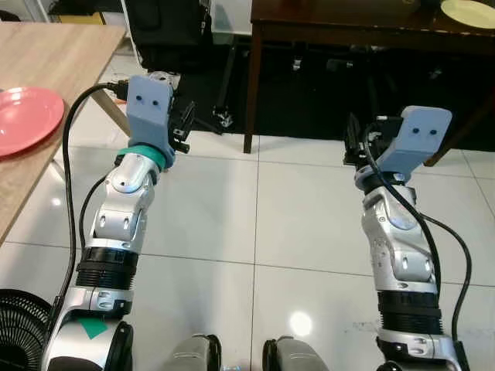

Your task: Setting the table

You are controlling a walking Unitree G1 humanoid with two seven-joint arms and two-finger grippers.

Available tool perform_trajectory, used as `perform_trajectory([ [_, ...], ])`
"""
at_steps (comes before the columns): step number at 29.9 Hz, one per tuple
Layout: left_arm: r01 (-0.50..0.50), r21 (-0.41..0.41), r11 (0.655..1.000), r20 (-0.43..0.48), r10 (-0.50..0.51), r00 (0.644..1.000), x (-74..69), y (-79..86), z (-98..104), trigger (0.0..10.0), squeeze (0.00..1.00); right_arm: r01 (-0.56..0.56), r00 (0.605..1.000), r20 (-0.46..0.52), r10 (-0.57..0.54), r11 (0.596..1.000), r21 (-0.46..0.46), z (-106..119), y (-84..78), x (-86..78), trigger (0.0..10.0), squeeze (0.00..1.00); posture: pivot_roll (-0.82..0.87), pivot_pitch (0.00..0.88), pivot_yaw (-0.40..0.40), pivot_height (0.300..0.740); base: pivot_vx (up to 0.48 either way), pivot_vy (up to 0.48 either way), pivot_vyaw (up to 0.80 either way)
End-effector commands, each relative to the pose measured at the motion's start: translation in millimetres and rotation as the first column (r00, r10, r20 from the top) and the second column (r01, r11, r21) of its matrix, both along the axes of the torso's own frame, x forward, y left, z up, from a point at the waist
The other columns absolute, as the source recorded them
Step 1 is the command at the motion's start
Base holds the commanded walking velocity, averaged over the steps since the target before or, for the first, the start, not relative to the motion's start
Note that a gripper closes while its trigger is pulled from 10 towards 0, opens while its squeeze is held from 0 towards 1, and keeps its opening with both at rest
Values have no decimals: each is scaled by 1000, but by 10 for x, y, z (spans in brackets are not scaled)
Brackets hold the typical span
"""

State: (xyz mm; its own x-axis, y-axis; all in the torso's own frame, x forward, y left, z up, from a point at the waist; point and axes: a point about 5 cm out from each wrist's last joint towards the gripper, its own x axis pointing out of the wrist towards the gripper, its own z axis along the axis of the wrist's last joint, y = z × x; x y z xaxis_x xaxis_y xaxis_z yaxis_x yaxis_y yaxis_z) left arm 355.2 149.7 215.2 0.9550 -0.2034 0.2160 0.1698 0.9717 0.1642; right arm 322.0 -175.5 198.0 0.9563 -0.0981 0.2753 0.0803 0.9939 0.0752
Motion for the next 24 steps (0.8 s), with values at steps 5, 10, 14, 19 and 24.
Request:
perform_trajectory([
  [5,-1,7,1000,3,1,1000,25,0,3,10000,0,6,1000,-1,-6,1000,8,-15,-7,10,10000,0,-7,0,71,740,480,0,0],
  [10,-5,8,1000,7,5,1000,25,4,2,10000,0,-1,1000,2,1,1000,3,-6,-1,24,10000,0,-5,0,66,740,413,0,0],
  [14,-5,10,1000,11,5,1000,28,0,8,10000,0,-2,1000,6,2,1000,1,11,-6,39,10000,0,-3,0,64,740,367,0,0],
  [19,-8,11,1000,14,8,1000,28,5,9,10000,0,-4,1000,8,4,1000,0,14,-2,49,10000,0,0,0,62,740,347,0,0],
  [24,-12,12,1000,15,11,1000,29,7,6,10000,0,-14,1000,6,14,1000,-7,9,18,55,10000,0,1,0,61,740,323,0,0],
])
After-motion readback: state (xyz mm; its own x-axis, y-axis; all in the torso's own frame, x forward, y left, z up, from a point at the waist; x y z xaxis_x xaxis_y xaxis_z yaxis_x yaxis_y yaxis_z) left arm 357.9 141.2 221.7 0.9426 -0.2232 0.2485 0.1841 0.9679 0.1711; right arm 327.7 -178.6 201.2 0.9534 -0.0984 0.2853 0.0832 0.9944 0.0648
